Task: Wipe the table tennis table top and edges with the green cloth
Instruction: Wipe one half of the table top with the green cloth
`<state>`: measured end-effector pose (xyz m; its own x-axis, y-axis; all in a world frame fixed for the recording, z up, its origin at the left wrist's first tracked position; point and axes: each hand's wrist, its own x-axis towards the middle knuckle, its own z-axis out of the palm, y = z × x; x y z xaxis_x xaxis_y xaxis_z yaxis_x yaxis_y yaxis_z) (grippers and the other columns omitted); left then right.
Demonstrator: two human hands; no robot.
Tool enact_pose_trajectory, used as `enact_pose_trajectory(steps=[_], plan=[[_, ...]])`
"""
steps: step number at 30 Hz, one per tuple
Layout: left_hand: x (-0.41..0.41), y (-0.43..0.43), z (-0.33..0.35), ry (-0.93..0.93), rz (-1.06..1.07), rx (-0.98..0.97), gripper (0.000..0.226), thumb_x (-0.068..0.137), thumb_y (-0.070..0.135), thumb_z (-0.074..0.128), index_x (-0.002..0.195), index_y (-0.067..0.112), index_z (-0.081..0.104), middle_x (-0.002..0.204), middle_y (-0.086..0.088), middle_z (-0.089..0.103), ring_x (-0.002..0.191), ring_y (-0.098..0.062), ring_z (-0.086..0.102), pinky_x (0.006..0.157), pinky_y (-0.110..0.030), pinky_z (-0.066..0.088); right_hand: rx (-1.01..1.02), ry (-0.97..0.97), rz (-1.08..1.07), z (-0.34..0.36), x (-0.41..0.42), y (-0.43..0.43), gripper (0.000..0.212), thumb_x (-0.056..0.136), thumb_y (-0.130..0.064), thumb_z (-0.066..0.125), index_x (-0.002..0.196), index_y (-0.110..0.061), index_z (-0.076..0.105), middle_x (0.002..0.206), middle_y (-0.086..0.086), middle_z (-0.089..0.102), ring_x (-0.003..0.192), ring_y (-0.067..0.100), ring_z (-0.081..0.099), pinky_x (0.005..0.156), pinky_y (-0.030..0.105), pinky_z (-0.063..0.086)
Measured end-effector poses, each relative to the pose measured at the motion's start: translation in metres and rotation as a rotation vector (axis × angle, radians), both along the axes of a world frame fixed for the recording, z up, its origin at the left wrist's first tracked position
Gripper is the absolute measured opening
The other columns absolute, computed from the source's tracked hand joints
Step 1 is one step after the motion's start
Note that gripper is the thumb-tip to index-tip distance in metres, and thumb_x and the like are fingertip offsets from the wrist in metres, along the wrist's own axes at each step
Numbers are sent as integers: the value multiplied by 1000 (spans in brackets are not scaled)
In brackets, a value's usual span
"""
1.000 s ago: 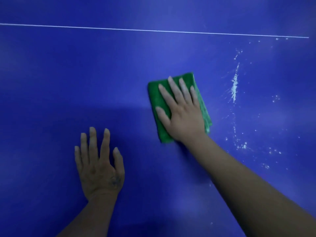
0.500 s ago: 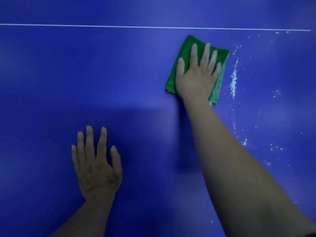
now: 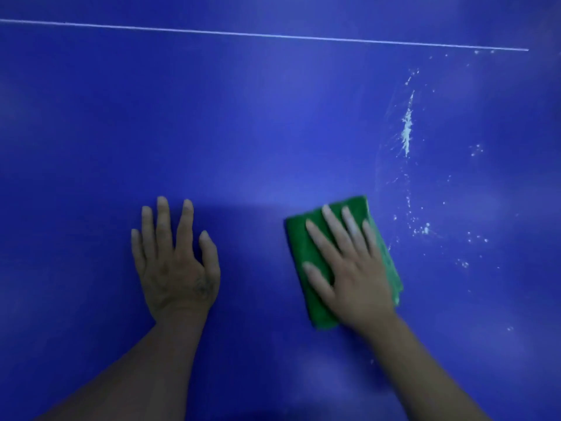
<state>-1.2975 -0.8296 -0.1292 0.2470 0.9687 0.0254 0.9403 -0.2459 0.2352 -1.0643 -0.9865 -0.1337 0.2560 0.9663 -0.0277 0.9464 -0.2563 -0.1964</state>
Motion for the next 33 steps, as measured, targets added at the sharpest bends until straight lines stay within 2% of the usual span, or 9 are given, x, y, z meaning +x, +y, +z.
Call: enact_pose_trajectory(steps=[2,4,8,11,16,19,22,25,33], plan=[[-1,0,-1,-17,-9,39,61,110,42,37,168,23,37,179,-8,21,168,-28,10,136,-52,7,32,-34,-31,-1,26,33,66,108,-60,45,168,-30,40,180,0,25,167,29,21,133,57,19],[-1,-1,-3,-33,-16,75,59,111,40,40,166,22,40,178,-8,24,167,-29,14,136,-52,9,41,-59,-184,-3,35,72,67,108,-60,40,169,-31,37,180,0,22,167,30,18,135,54,12],[-5,-6,-4,-46,-37,105,56,113,36,42,167,20,41,178,-10,27,166,-31,18,135,-51,13,-27,-35,-381,3,-7,125,69,111,-62,28,173,-35,21,183,0,5,169,29,3,134,54,2],[-9,-7,-7,-31,-65,104,55,116,37,36,167,20,39,178,-11,26,166,-31,18,135,-50,14,6,-53,-304,3,-57,106,68,110,-61,27,173,-35,23,183,1,9,169,29,6,134,54,3],[-43,-51,-11,22,-120,103,55,118,38,26,170,21,32,179,-10,21,167,-30,14,135,-51,14,102,-18,-116,-2,-121,-4,65,110,-56,43,169,-30,38,180,3,23,167,31,18,134,56,14],[-65,-109,-8,30,-114,121,55,119,40,24,170,21,32,179,-10,22,167,-31,16,134,-52,17,55,-37,-11,-2,-130,-83,66,111,-57,43,171,-32,32,182,-1,17,169,28,11,135,56,13],[-78,-163,-4,8,-76,37,58,117,41,23,171,23,29,181,-8,17,168,-31,11,135,-53,13,20,-22,77,1,-109,-131,65,110,-58,44,170,-35,34,181,-5,17,169,26,11,134,58,17],[-81,-190,-3,31,-40,-28,61,114,44,23,173,26,22,182,-6,9,169,-30,4,136,-54,9,2,-29,105,3,-77,-127,64,109,-58,45,168,-34,38,180,-4,22,168,26,15,133,58,19],[-81,-192,-12,5,-31,53,59,115,40,31,171,22,29,181,-10,16,168,-32,10,135,-56,11,-14,-71,-170,6,-28,-16,69,107,-62,31,171,-37,27,182,-6,14,169,25,10,136,50,5]])
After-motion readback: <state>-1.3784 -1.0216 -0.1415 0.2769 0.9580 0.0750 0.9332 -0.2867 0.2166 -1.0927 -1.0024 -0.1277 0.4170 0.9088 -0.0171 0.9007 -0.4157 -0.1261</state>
